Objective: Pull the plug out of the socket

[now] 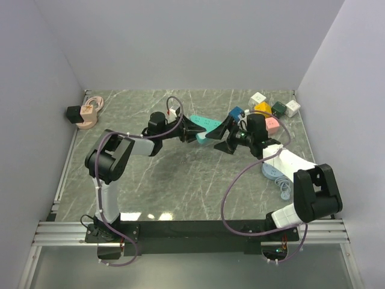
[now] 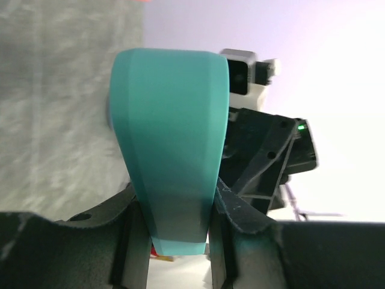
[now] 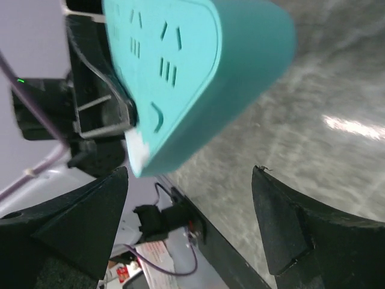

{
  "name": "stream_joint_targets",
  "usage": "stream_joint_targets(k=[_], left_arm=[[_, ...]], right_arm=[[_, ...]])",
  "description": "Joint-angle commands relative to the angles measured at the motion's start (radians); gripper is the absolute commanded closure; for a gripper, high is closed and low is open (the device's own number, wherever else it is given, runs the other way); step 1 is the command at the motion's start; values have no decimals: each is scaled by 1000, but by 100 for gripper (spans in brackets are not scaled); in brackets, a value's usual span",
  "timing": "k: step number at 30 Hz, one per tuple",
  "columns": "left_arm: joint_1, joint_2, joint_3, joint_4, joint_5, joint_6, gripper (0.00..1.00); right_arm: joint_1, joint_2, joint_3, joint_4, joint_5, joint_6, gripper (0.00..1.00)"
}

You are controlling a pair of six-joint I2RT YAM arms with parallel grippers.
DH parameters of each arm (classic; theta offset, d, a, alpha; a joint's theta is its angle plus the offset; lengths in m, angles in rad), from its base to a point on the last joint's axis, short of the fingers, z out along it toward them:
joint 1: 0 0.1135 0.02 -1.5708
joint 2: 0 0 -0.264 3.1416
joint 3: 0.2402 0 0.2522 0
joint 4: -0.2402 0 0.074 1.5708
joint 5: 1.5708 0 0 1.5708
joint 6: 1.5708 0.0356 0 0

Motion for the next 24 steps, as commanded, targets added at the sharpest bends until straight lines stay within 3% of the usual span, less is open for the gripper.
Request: stream_joint_targets(k=[1,9,12,14,15,17,18,20,22,23,24], left_arm=[[-16,5,-10,307,0,-180,100],[-50,-49,-58,256,-18,-135,100],[-65,-59,-79,274,-32,-134,100],[-73,-60,-98,343,-47,-173,100],[-79,-58,-101,359,-47,-191,100],[-87,-56,-93,367,-44,-196,100],[-93,-61,-91,365,-44,-194,100],[-99,-70,-93,348,-47,-185,100],[-103,-86,-96,318,-53,-164,100],[-103,-90,-104,301,-52,-156,94],[-100,-99,-111,279,-69,-142,80]], right_arm=[[16,-50,-42,308,-8,133,11],[16,-34,-35,413,76,216,14],[16,-1,0,410,69,238,21],[16,50,42,401,44,244,34],[16,62,48,420,28,259,47],[18,79,43,449,21,278,62],[18,84,40,463,21,289,81],[18,85,37,468,20,296,97],[10,75,22,476,26,301,100],[4,56,14,474,29,302,100],[-3,43,5,476,34,301,100]])
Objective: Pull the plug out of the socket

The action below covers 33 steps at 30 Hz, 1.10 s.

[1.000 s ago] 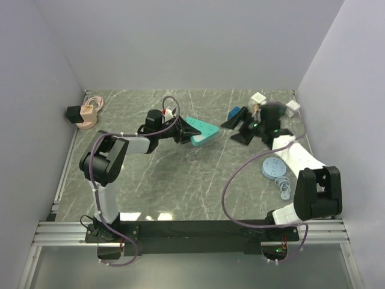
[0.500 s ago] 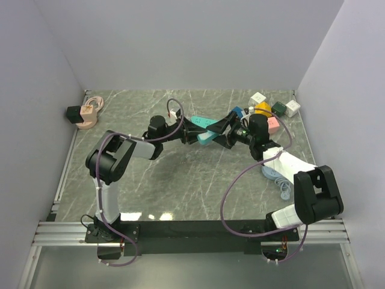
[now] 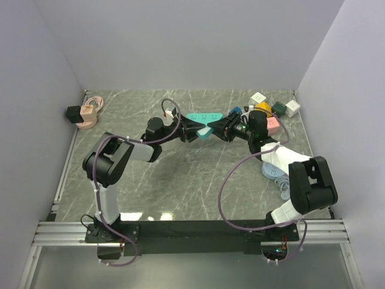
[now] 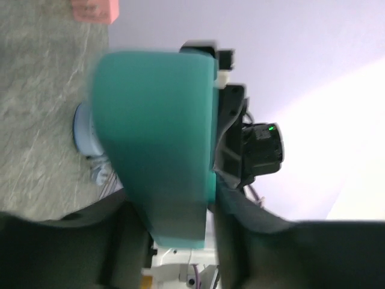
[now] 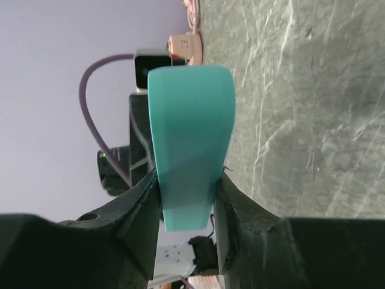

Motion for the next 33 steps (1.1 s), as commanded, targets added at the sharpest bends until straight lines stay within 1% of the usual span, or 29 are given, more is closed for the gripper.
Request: stream_joint_targets(k=[1,2,3,4,5,6,7,8,9,10,11,12,14,16,19,21,24,26,29,30,31,32,33], left_arm=[[-56,-102,-31,-86,70,93,49],[-53,-121,-42,-141,52,124,27],[-45,-142,-52,-216,32,159,9],[-42,-191,-63,-350,-12,234,1],[-37,-214,-63,-435,-34,274,1],[-27,-256,-60,-512,-55,350,1],[-22,-274,-43,-672,-112,389,1],[-17,-293,-37,-732,-137,420,1],[-5,-323,-33,-784,-164,446,1],[3,-337,-14,-850,-192,495,1],[9,-349,0,-967,-253,523,1],[19,-368,15,-1034,-284,582,1],[29,-385,53,-1161,-366,630,1],[53,-409,55,-1188,-387,675,1],[104,-440,32,-1189,-376,689,1],[143,-452,27,-1201,-364,702,1],[182,-478,40,-1240,-397,744,1],[200,-498,49,-1268,-420,762,1],[242,-531,58,-1301,-442,793,1],[263,-540,61,-1307,-444,807,1],[274,-544,64,-1318,-441,813,1],[297,-547,64,-1323,-437,817,1],[306,-554,64,-1326,-433,823,1]], right_arm=[[-18,-57,7,76,24,-23,100],[-51,-97,0,56,37,-31,100],[-70,-123,-7,3,46,-56,100],[-93,-169,-12,-37,57,-78,100],[-135,-187,-12,-82,70,-99,100],[-165,-207,-6,-161,69,-141,100],[-189,-243,-4,-203,73,-162,100],[-212,-260,2,-258,80,-190,100],[-247,-270,20,-427,119,-269,100],[-281,-281,81,-544,162,-322,100],[-295,-284,116,-644,205,-377,100],[-309,-281,187,-829,319,-474,100],[-323,-275,215,-942,397,-527,100],[-363,-277,197,-1018,446,-548,100],[-425,-269,125,-1046,440,-531,100],[-450,-266,85,-1068,498,-522,100],[-485,-241,48,-1104,538,-523,100],[-516,-228,33,-1107,576,-523,100],[-559,-244,0,-1090,587,-518,100],[-571,-246,-4,-1102,592,-518,94],[-584,-238,-6,-1108,597,-523,82],[-614,-232,-6,-1115,591,-529,74],[-628,-218,-9,-1133,580,-543,57]])
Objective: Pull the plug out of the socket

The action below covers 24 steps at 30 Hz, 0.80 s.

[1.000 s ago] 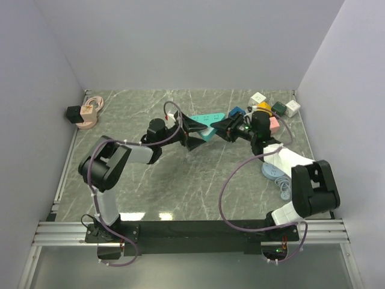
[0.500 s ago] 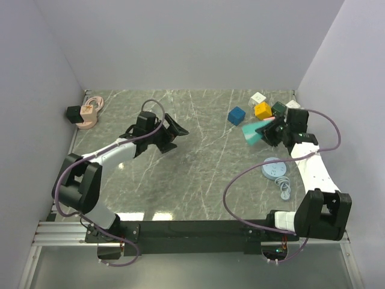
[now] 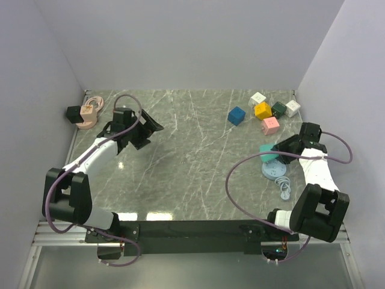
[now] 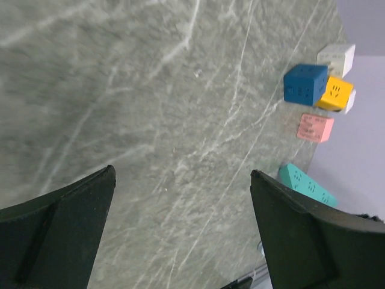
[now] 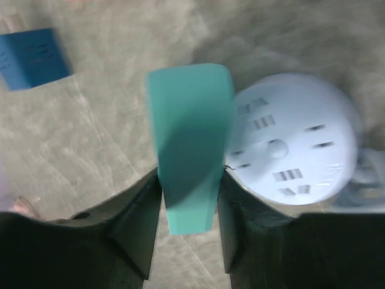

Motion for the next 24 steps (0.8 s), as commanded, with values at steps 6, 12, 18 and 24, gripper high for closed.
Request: stream_joint_targets(k=[6,12,18,24], left_arm=[[98,-75,18,-38,1,71,1],[155,-76,21,-60,4,96,1],[209,-75,72,-109,-20,128,1],[272,-66,138,-166,-71,156,1]], right_arm=[[-121,110,-72,-218,66,-113,31],[-124,40,-21,-290,-20,-132,25],[-125,-85,186,-425,-17,-136,10],[-107,-152,212,-326,-216,-130,9]])
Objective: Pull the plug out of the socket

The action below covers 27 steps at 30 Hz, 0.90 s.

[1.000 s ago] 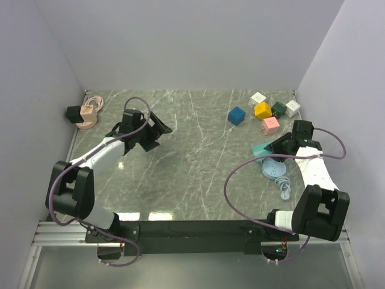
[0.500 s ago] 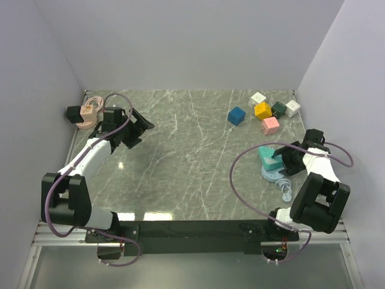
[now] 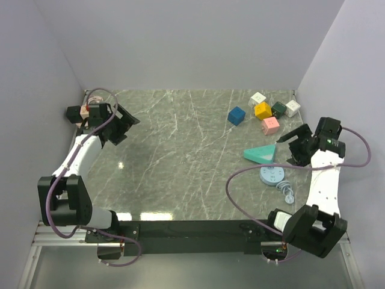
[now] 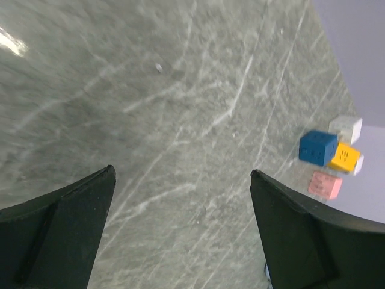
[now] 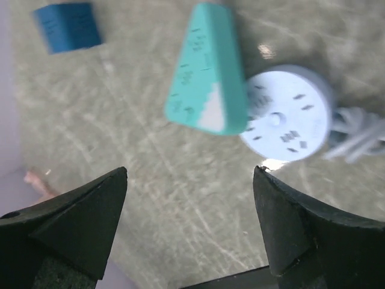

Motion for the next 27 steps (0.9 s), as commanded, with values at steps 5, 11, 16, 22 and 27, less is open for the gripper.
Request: stream_joint_targets(k=[5,11,16,22,27], left_arm=[[83,52,175,-102,-157,57,1],[86,306,432,-269,-387,-16,0],[112,460,627,-381,-554,-128,1],[180,580,759,-402,-599,-273,1],[227,693,856,-437,-551,-372,1]], right_arm=[[183,-26,-60,328,-336,32,9],[482,197,145,319,-250,-24,7],[588,355,253,310,-247,-45,7],[680,450,346,284,-241,-70,7],[714,516,377,278,-250,-80,7]])
